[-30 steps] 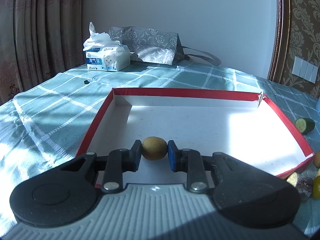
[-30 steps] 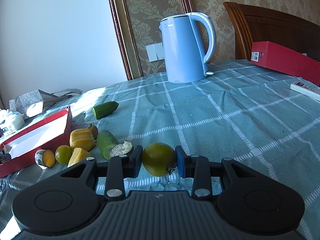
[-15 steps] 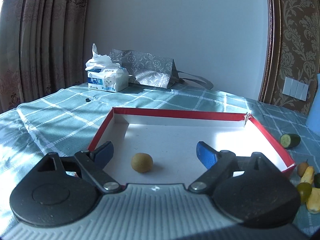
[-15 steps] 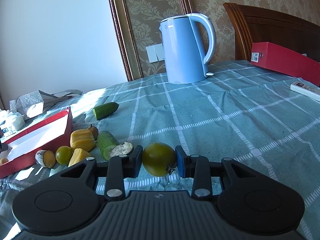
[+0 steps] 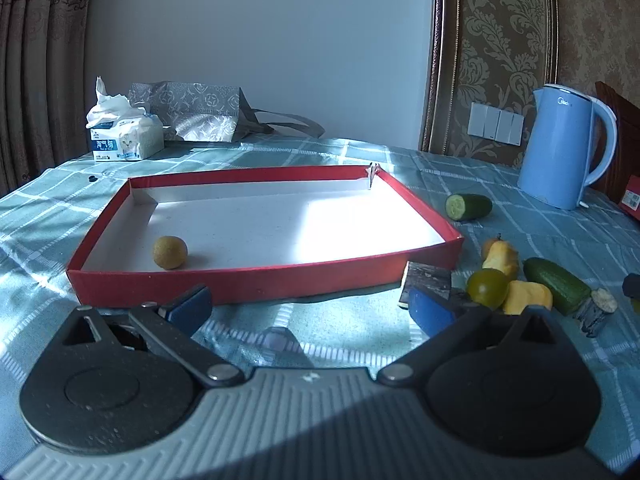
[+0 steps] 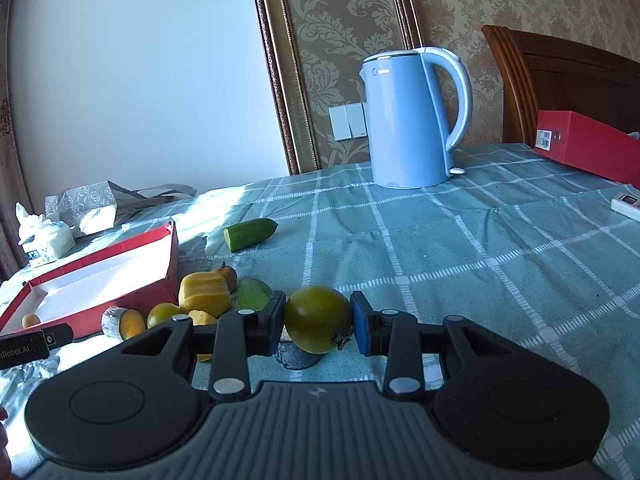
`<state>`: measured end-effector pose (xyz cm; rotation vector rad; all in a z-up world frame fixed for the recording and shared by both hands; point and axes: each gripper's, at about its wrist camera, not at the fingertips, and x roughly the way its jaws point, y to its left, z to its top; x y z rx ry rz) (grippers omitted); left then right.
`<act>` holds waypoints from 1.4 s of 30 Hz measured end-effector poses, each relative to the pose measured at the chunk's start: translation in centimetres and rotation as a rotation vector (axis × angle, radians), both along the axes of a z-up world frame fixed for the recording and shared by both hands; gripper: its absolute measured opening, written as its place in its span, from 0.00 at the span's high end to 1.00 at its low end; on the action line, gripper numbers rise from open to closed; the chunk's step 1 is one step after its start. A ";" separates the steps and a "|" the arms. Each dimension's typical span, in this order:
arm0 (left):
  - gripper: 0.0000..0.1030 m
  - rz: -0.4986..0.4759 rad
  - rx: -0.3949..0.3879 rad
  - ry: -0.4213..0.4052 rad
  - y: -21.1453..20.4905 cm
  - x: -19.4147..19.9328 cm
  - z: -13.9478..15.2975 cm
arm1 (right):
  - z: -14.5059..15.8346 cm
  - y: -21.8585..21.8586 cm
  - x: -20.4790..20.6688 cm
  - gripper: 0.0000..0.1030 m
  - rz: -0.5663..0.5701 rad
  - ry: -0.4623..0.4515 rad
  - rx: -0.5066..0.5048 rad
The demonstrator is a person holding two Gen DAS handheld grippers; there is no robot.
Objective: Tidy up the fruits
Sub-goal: 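Carry the green tomato into the red tray and open the right gripper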
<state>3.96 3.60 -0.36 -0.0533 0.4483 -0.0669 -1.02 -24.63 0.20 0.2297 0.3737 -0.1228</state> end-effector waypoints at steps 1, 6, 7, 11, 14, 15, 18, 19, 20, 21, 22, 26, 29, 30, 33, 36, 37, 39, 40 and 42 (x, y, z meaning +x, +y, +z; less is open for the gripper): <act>0.00 -0.004 -0.002 -0.008 -0.3 -0.4 0.0 | 0.2 0.3 0.2 0.67 0.012 -0.001 0.001; 0.00 -0.017 -0.009 0.007 -0.9 -0.4 -0.2 | 1.1 1.7 1.7 0.67 0.106 0.003 0.020; 0.00 -0.015 -0.023 0.015 -0.7 -0.3 -0.2 | 1.3 2.0 2.2 0.67 0.128 0.007 0.025; 0.00 0.026 -0.065 0.033 0.2 -0.2 -0.3 | 2.2 3.9 4.1 0.67 0.204 0.015 -0.005; 0.00 0.036 -0.066 0.021 0.3 -0.5 -0.2 | 2.7 5.2 6.1 0.67 0.253 0.036 -0.008; 0.00 0.037 -0.059 0.020 0.2 -0.5 -0.1 | 2.8 5.7 6.8 0.67 0.271 0.043 -0.001; 0.00 0.044 -0.046 0.029 0.1 -0.4 -0.2 | 3.2 7.1 8.9 0.67 0.311 0.060 -0.005; 0.00 0.045 -0.048 0.033 0.1 -0.3 -0.2 | 3.3 7.6 9.6 0.67 0.327 0.065 -0.013; 0.00 0.049 -0.051 0.041 0.2 -0.2 -0.2 | 3.4 8.1 10.2 0.67 0.340 0.069 -0.024; 0.00 0.050 -0.055 0.047 0.3 -0.1 -0.3 | 3.5 8.6 10.8 0.67 0.351 0.076 -0.037; 0.00 0.050 -0.060 0.050 0.4 -0.1 -0.3 | 3.5 9.3 11.6 0.67 0.366 0.088 -0.056; 0.00 0.051 -0.073 0.055 0.6 0.0 -0.4 | 3.3 11.1 14.2 0.67 0.405 0.135 -0.105; 0.00 0.064 -0.080 0.067 0.8 0.1 -0.5 | 2.6 12.0 16.1 0.67 0.421 0.184 -0.114; 0.00 0.067 -0.084 0.069 0.8 0.1 -0.5 | 2.4 12.2 16.6 0.67 0.426 0.195 -0.116; 0.00 0.077 -0.092 0.072 1.0 0.2 -0.5 | 1.8 12.7 17.6 0.67 0.454 0.225 -0.120; 0.00 0.089 -0.105 0.072 1.3 0.3 -0.5 | 1.4 13.2 18.1 0.67 0.475 0.247 -0.128; 0.00 0.092 -0.109 0.071 1.3 0.2 -0.5 | 1.2 13.4 18.4 0.67 0.476 0.258 -0.137; 0.00 0.091 -0.111 0.074 1.4 0.3 -0.5 | 0.9 13.5 18.5 0.66 0.473 0.255 -0.141; 0.00 0.089 -0.111 0.074 1.4 0.3 -0.5 | 0.9 13.4 18.6 0.66 0.476 0.257 -0.141; 0.00 0.086 -0.112 0.076 1.4 0.4 -0.6 | 1.1 13.0 18.4 0.59 0.469 0.235 -0.122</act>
